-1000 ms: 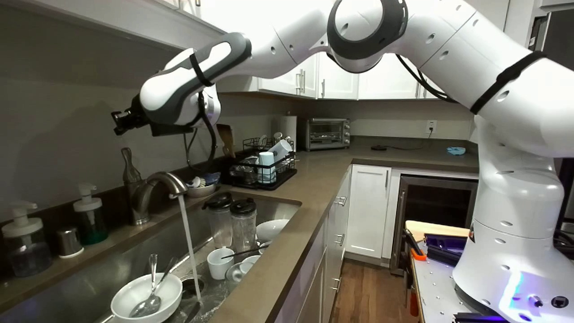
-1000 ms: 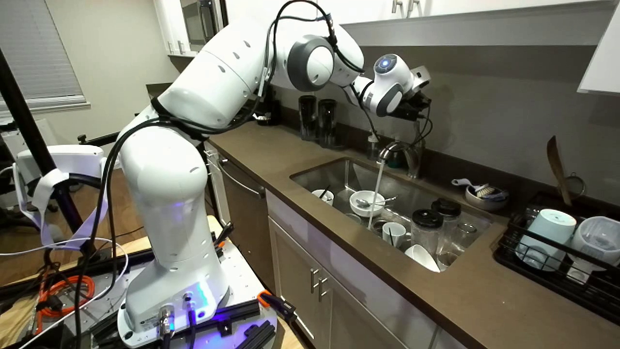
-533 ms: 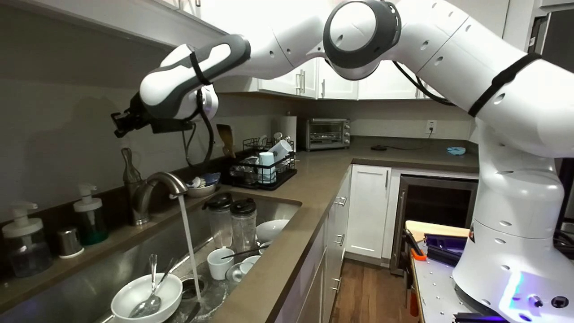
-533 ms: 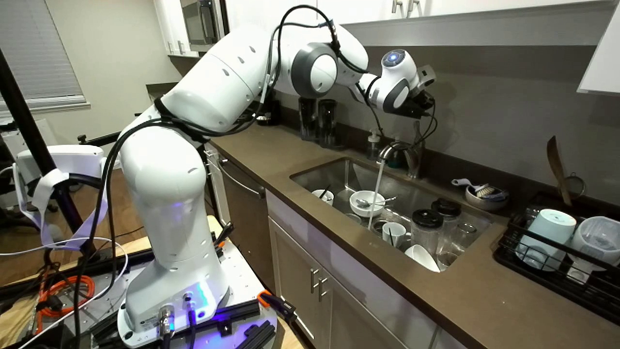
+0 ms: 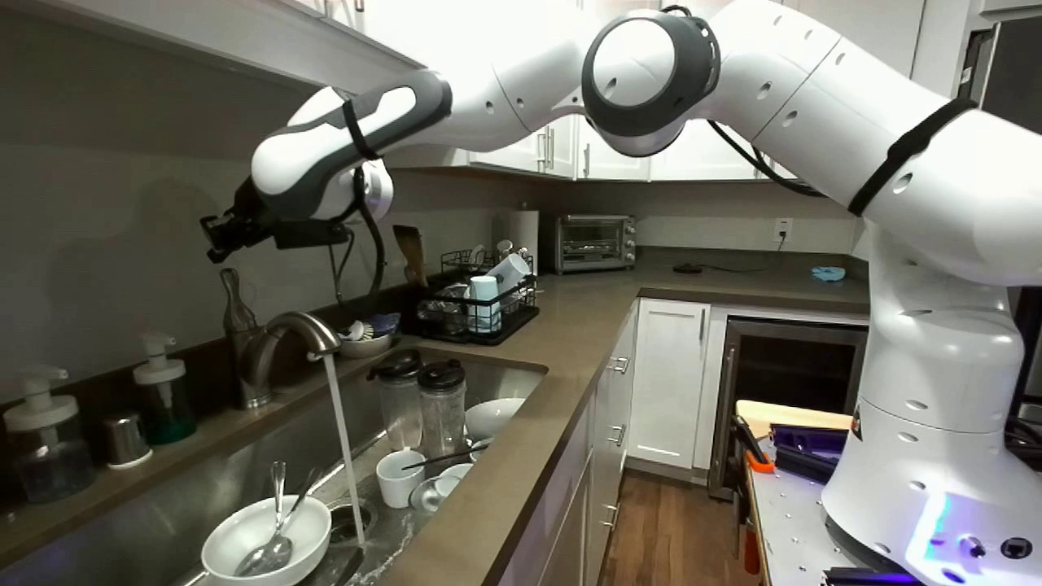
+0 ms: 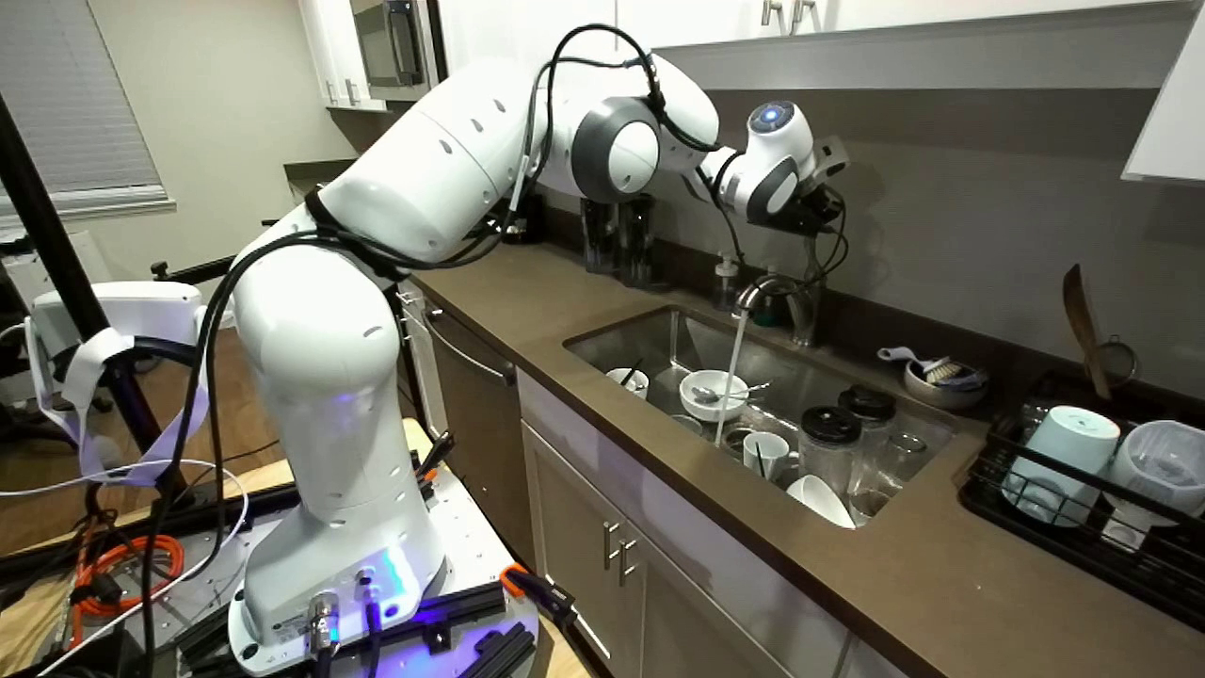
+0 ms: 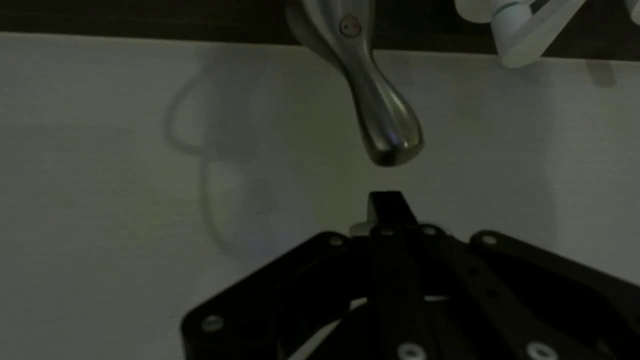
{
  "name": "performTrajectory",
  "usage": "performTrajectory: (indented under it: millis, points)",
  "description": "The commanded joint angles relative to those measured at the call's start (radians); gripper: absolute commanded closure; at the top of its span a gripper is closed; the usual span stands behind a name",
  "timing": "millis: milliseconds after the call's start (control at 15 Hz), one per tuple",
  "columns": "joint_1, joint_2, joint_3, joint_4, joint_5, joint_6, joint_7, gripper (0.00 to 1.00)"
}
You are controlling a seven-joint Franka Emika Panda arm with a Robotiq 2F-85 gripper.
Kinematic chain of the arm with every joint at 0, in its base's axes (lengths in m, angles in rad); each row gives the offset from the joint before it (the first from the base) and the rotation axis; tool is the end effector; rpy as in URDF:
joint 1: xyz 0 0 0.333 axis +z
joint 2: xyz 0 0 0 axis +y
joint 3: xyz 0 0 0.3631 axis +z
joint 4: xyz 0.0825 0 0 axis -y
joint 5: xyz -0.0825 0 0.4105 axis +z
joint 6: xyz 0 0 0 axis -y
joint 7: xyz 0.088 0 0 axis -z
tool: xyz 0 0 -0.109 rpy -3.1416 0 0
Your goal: Close the faucet, open the faucet, close the faucet
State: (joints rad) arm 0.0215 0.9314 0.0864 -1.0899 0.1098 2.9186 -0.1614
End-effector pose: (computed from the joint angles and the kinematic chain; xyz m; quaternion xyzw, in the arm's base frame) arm 0.8843 0.0547 0.3805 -0.8982 -0.0475 -0.4346 0.0462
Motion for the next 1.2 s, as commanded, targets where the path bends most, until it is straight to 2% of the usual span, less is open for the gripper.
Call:
performTrajectory:
  millis: [0, 467, 1133]
  points:
    - [0.0, 0.048, 0.003, 0.067, -0.034, -0.016, 0.022, 1.0]
    - [0.004, 0.078, -0.015, 0.108, -0.053, -0.041, 0.026, 1.0]
    - [0.003, 0.021, -0.022, 0.011, -0.047, -0.048, 0.046, 1.0]
